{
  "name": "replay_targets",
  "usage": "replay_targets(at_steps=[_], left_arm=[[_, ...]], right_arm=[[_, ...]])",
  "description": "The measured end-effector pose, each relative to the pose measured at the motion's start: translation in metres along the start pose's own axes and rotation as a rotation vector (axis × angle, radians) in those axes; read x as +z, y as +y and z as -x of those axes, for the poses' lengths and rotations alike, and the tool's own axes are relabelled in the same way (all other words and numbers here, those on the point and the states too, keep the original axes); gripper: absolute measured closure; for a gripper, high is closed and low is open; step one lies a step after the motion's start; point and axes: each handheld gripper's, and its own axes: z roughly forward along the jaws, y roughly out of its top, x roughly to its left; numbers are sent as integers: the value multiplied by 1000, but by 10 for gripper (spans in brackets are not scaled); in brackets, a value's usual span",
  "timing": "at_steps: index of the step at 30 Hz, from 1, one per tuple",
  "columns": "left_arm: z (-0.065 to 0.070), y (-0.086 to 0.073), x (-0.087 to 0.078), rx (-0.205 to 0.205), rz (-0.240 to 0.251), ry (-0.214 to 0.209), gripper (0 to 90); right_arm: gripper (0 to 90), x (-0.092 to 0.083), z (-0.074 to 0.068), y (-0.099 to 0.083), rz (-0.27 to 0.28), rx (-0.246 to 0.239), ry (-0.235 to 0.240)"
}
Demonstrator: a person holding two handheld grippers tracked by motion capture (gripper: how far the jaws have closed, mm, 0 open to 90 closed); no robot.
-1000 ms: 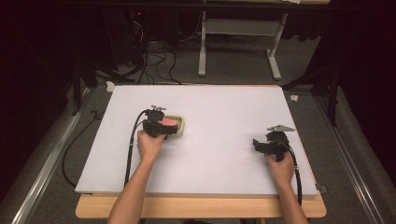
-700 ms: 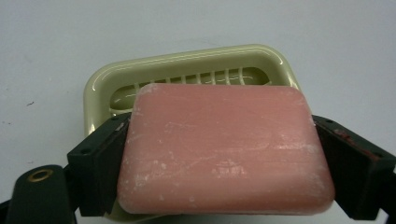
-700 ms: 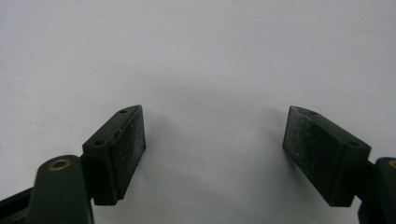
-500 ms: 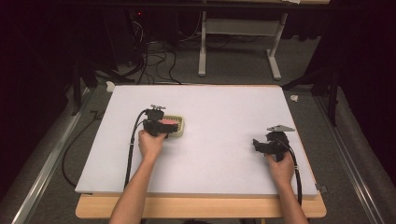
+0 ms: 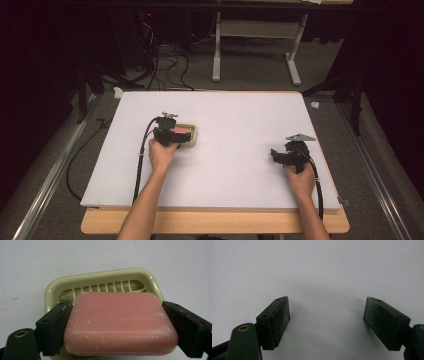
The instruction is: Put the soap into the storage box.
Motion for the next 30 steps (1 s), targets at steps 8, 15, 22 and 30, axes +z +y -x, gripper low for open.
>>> replay_targets(at_steps=[8,15,22,30], left_arm=[[0,1,-5,-3,31,-11,111],[1,1,-9,5,35,-25,103],[3,2,-18,24,50,-29,103],[5,1,-31,44,66,-36,105]], right_arm=[[215,0,0,0,0,0,0],[216,0,0,0,0,0,0],[216,0,0,0,1,-2,0],[216,0,0,0,1,-2,0]])
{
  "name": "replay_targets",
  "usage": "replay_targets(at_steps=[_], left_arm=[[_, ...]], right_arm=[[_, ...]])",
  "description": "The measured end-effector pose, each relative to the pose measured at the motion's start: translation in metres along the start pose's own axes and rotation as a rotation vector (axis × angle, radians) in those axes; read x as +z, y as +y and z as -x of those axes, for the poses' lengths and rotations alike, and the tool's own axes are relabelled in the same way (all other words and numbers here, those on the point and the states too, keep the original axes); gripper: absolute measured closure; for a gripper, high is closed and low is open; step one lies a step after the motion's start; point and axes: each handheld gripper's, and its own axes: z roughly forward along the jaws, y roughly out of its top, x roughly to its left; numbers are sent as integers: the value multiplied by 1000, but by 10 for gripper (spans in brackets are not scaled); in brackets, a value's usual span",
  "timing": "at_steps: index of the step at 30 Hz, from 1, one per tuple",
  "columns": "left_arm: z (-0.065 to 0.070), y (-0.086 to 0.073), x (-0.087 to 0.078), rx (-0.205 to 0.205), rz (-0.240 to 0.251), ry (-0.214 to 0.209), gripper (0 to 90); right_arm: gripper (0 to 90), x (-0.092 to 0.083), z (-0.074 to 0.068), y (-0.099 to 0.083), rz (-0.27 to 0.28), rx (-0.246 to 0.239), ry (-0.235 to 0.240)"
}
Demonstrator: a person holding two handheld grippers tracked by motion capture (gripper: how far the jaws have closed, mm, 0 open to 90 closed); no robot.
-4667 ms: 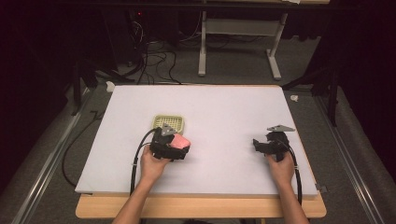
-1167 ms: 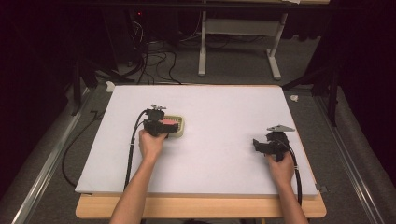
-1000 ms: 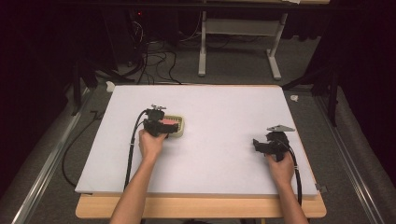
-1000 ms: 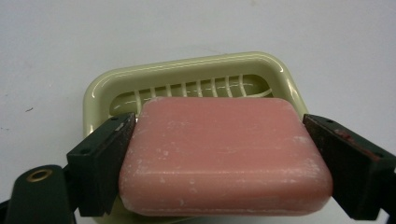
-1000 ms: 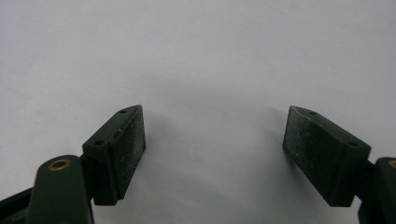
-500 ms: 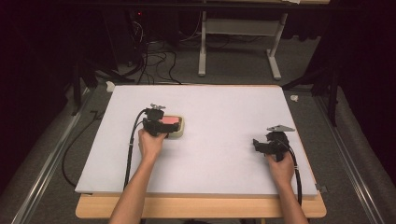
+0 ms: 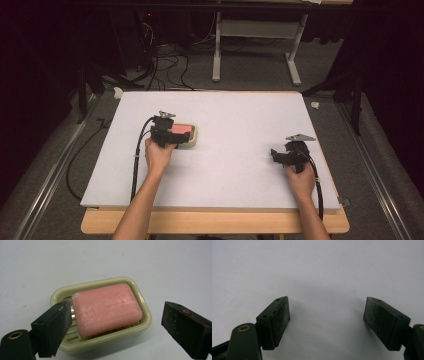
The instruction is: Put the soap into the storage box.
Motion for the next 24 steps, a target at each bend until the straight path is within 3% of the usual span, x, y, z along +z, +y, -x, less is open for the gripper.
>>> replay_targets(at_steps=[24], left_arm=[[14,-12,-30,65,39,-39,118]], right_arm=[[216,0,0,0,0,0,0]])
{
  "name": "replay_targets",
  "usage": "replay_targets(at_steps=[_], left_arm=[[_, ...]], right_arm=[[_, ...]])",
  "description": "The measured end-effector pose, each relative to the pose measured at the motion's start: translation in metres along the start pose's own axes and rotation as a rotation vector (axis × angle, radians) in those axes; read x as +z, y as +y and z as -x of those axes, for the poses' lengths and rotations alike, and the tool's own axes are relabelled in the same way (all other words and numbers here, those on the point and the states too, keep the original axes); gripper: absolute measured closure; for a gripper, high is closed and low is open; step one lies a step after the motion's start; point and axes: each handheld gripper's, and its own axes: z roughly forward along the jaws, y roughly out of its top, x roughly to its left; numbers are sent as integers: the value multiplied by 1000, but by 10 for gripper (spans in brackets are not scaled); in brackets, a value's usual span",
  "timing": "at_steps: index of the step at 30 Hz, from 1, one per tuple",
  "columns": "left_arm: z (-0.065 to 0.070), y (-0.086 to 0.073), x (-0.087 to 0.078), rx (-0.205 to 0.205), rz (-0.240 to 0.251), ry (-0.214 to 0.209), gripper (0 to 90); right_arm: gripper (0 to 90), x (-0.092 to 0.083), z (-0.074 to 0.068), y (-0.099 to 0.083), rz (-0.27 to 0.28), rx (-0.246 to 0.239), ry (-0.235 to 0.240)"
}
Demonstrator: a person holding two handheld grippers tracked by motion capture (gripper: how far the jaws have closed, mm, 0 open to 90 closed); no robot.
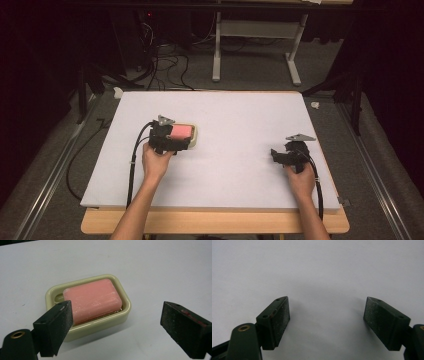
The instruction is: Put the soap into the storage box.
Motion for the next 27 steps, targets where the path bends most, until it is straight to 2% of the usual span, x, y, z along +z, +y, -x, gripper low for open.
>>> replay_targets(at_steps=[7,8,12,27], left_arm=[[1,-5,-8,15,13,-12,118],[1,-7,-10,5,11,-15,118],[1,-14,-14,16,25,2,133],[-5,-30,-29,-10,53,-11,137]], right_arm=[[215,0,0,0,0,1,0],[216,0,0,0,0,1,0],[216,0,0,0,0,1,0],[216,0,0,0,0,1,0]])
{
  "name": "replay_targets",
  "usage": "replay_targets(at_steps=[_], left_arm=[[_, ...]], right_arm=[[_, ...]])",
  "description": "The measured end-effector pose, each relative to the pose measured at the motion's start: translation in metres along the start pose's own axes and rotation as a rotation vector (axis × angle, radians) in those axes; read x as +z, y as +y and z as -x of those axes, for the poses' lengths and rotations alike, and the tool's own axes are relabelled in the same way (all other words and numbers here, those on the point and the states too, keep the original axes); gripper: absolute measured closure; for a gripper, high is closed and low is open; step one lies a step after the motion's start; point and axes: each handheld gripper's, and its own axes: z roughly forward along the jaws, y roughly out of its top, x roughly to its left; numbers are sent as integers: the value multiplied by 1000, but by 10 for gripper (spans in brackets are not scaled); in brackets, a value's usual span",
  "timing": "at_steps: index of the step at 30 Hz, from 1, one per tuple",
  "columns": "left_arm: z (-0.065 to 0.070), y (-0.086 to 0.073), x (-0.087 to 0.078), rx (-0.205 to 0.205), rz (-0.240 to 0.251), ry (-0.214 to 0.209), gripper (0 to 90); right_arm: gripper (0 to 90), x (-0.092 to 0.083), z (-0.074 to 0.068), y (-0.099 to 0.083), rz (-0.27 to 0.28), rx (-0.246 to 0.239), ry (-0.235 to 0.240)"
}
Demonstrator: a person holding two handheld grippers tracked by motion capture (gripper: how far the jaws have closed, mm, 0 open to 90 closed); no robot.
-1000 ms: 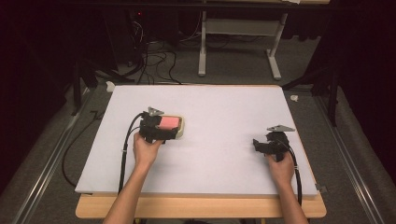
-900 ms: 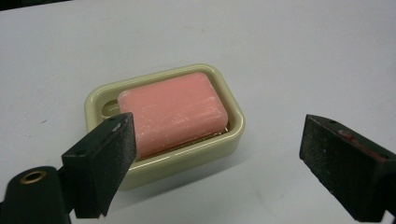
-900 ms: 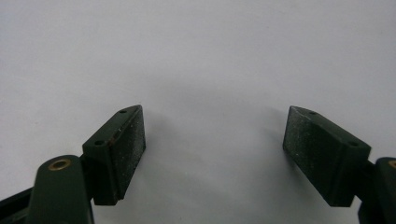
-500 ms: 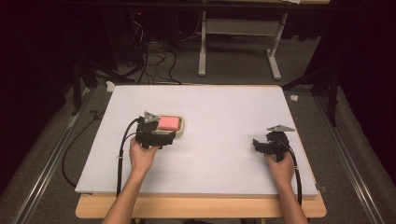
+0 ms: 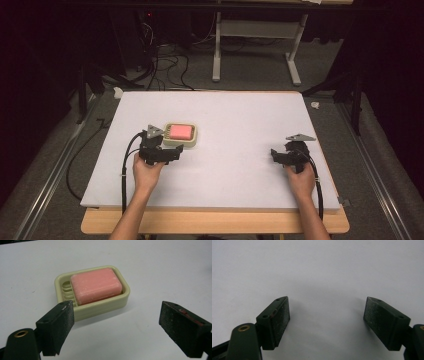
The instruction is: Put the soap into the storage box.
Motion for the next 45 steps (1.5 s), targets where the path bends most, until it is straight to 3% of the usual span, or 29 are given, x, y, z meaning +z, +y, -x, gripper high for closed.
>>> replay_targets(at_steps=[8,18,37,45], left_arm=[[-2,-11,-9,-27,19,-31,139],[0,-24,-13,-23,12,-48,142],[8,-40,-3,-12,-31,-97,144],[13,-41,3,6,-53,-89,143]], right_arm=[[216,0,0,0,0,0,0],[216,0,0,0,0,0,0],[216,0,0,0,0,-1,0],[216,0,0,0,0,-1,0]])
